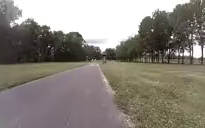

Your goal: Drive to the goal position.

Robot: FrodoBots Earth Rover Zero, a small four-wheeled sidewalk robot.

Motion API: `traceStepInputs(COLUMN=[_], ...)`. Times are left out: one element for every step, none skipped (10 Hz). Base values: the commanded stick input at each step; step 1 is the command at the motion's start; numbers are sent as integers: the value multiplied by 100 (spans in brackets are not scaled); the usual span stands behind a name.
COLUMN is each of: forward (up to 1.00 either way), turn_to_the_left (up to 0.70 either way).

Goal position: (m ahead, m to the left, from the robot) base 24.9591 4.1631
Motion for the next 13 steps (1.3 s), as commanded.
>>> traceStepInputs(forward=[70, 70, 70, 70, 70, 70, 70, 70, 70, 70, 70, 70, 70], turn_to_the_left=[0, 0, 0, 0, 0, 0, 0, 0, 0, 0, 0, 0, 0])
